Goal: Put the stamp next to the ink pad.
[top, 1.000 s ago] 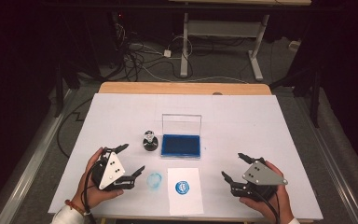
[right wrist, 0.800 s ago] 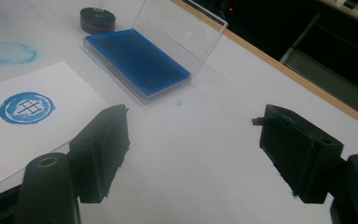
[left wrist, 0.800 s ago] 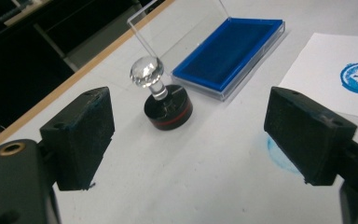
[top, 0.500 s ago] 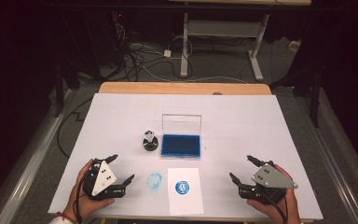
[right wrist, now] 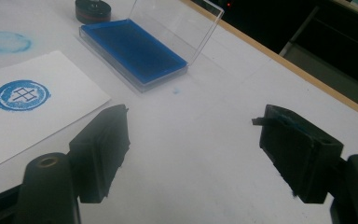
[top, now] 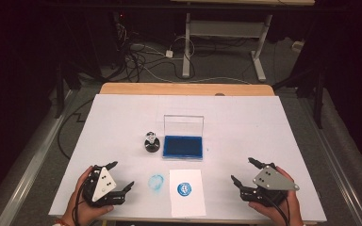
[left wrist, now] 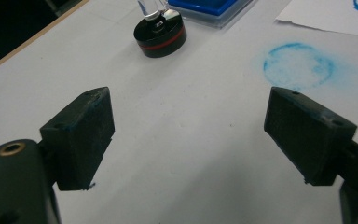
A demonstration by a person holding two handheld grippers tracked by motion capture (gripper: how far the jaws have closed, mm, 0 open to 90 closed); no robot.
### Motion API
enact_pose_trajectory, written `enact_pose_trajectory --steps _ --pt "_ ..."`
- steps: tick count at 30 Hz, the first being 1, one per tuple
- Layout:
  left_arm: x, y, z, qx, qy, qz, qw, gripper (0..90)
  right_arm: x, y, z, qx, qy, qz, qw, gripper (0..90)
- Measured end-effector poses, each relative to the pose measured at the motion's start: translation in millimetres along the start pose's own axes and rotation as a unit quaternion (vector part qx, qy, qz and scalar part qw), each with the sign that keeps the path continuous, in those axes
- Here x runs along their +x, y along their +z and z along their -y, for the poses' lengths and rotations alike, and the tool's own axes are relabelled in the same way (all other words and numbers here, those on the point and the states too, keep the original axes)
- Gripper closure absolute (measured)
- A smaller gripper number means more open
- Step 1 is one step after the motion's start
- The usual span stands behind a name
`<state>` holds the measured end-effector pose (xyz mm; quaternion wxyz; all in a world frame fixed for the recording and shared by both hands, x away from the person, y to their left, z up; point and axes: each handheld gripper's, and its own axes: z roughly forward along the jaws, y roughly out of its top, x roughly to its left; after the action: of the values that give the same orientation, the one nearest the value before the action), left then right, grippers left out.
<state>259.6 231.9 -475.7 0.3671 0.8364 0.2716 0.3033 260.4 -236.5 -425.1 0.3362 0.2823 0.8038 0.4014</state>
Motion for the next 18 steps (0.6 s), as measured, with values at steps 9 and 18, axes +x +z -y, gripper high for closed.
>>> enact_pose_trajectory --steps 9,18 --pt "-0.2 -1.9 -1.0 -0.005 0.003 0.0 1.0 15.4 4.9 -0.6 -2.7 0.002 -0.006 0.005 1.0 24.1" --pt "0.9 2.1 -2.0 -0.001 0.002 0.004 1.0 15.4 2.9 -1.4 0.3 0.005 0.003 0.004 1.0 24.1"
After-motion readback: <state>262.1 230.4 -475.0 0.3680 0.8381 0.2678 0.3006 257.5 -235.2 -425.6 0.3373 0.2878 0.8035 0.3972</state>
